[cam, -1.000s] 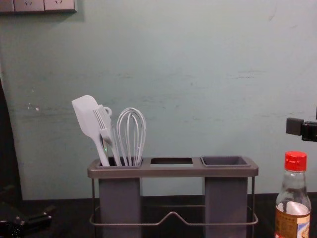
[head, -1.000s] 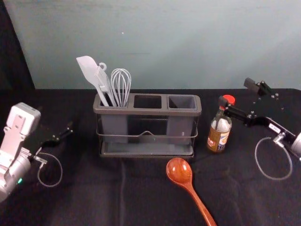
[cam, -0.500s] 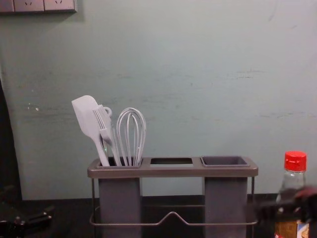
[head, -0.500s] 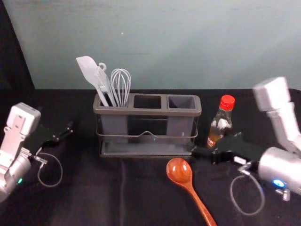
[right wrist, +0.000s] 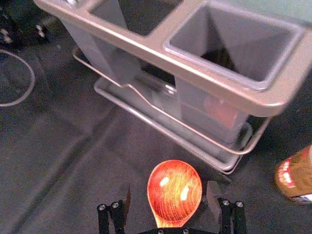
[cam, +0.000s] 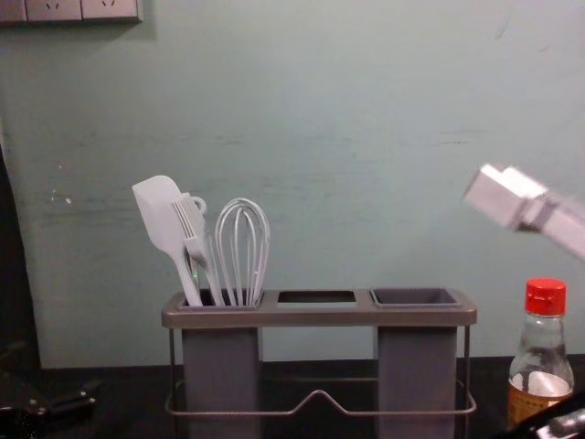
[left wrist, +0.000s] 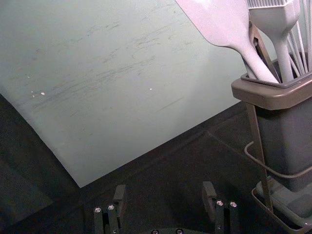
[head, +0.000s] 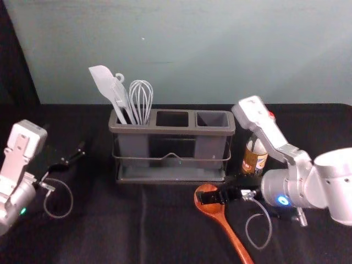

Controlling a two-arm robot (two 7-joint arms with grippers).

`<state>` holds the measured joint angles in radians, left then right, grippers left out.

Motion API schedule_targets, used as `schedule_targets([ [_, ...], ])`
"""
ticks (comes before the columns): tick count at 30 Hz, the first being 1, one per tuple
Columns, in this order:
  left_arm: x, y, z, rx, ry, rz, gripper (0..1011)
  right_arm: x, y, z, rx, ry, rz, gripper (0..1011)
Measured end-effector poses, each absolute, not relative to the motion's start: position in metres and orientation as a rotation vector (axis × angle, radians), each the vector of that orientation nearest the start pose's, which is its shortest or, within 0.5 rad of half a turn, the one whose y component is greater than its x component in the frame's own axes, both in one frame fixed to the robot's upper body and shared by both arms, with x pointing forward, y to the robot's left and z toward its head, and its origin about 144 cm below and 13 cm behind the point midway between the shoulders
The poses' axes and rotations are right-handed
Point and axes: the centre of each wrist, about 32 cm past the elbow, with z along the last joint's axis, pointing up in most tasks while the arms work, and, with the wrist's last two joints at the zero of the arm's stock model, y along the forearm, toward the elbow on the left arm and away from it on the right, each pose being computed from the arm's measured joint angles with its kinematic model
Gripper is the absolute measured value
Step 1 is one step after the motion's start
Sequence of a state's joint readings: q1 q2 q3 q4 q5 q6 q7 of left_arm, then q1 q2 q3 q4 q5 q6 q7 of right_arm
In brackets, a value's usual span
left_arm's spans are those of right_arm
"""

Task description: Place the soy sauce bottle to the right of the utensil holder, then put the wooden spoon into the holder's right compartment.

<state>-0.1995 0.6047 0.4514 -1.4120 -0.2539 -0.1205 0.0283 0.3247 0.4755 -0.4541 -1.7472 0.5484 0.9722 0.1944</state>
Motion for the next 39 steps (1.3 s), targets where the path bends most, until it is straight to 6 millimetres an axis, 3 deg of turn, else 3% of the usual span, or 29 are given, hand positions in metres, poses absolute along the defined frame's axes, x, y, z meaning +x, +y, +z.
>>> schedule_targets([
  [3,0.489,0.310,1.140,0.304,-0.285,1.248,1011,0.510,-0.204,1.256,-0.671,0.456,-0.856,1003],
  [11,0.489,0.310,1.140,0.304,-0.285,1.248,1011,0.522,-0.190,1.250,-0.734,0.463,-0.851,1002],
  [39,0.489,0.310,1.140,0.304,-0.285,1.248,1012,0.529,-0.172,1.245,-0.824,0.418,-0.841,1003],
])
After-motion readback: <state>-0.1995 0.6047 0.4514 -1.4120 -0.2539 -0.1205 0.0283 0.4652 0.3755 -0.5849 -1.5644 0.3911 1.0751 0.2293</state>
